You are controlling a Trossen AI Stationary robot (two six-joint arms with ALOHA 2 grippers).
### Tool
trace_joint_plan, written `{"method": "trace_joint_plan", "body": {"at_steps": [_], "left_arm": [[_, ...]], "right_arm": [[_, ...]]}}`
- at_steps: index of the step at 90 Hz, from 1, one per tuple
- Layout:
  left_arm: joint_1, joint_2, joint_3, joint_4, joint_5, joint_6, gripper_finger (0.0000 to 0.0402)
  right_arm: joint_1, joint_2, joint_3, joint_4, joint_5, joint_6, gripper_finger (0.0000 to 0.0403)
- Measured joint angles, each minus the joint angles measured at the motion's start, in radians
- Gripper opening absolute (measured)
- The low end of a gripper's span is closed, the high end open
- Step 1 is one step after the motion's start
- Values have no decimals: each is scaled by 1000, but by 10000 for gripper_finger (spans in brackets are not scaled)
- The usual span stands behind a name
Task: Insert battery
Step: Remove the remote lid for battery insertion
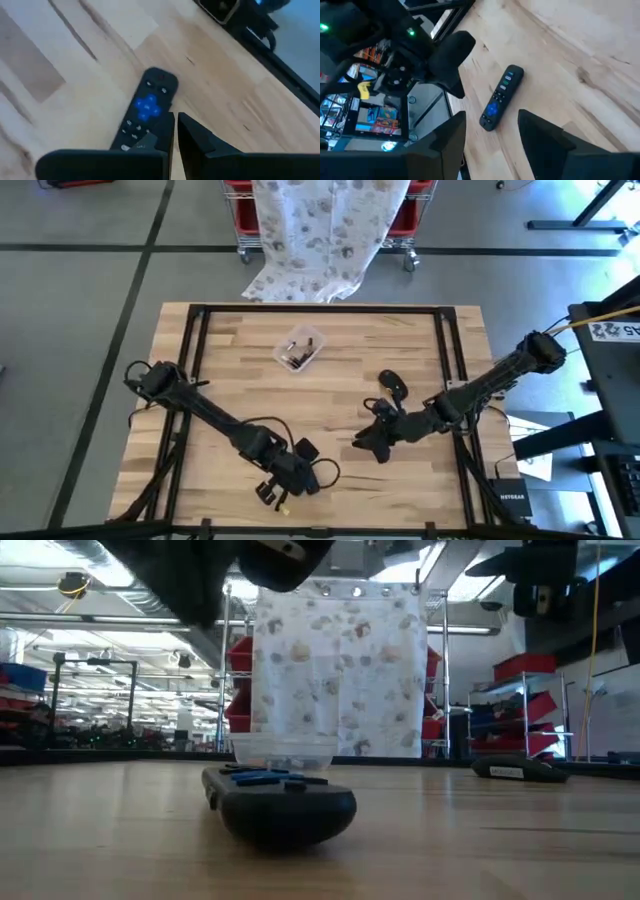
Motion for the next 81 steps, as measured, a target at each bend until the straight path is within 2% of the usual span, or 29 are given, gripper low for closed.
{"method": "trace_joint_plan", "body": {"at_steps": [8,15,36,44,55,65,81], "left_arm": [[30,0,0,-28,48,-15,6],[53,0,0,-48,96,-18,23],[89,0,0,-27,133,-11,134],[93,0,0,-9,130,48,175],[77,0,-20,22,126,268,215],[54,2,-92,88,36,376,233],[43,9,-199,229,-162,324,237]], "right_arm": [[-1,0,0,10,0,-1,165],[-1,0,0,7,0,-2,165],[-1,0,0,3,8,-16,165],[-1,0,0,-2,8,-27,165],[-1,0,0,-2,8,-38,165],[-1,0,0,-2,7,-39,165],[7,0,0,1,0,-38,165]]}}
